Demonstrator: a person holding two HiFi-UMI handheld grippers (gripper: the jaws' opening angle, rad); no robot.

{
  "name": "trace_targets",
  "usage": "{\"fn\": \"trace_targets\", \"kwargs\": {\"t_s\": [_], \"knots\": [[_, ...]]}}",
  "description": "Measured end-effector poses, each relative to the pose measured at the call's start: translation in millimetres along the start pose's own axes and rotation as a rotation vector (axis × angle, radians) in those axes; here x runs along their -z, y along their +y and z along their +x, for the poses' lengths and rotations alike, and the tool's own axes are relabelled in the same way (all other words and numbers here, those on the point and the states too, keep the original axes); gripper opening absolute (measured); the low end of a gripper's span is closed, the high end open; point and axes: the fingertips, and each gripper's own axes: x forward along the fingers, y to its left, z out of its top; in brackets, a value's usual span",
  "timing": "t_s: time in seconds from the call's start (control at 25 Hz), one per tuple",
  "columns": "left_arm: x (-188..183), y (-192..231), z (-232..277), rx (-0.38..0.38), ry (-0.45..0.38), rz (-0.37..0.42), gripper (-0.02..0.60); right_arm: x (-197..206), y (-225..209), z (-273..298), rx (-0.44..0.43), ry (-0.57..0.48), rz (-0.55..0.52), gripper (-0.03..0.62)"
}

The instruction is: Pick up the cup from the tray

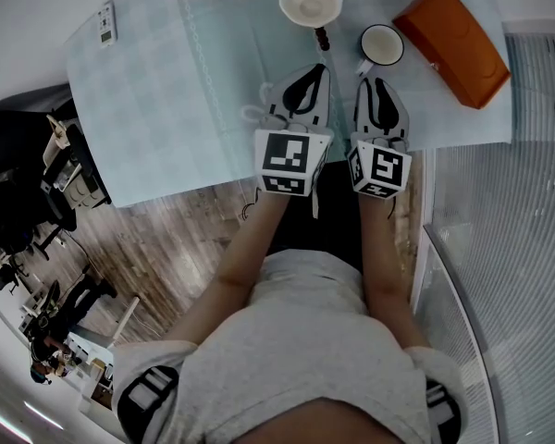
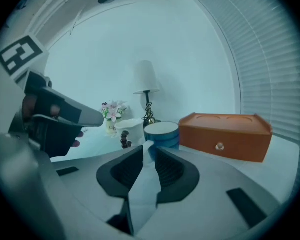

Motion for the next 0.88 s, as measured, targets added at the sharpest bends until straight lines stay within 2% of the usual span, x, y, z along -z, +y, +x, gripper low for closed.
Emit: {"fn": "trace_targets", "kwargs": {"t_s": [0.12, 0.28, 0.6, 0.88], "knots": [[-7, -5, 1, 0.007, -0.017, 0.008, 0.005, -22, -7, -9, 0.023, -0.049, 0.019, 0.040], [-22, -13, 0, 0.012, -0.051, 0.023, 0.005, -55, -10, -13, 0.023, -0.106, 0.010, 0.020], [-58, -10, -6, -0.024, -0.128, 0.070, 0.005, -94, 2, -10, 0.020, -0.143, -0.029, 0.012], [-74, 3, -14, -0.065, -0.167, 0.076, 0.005, -119, 17, -5, -0.013, -0.167, -0.052, 0.011]]}}
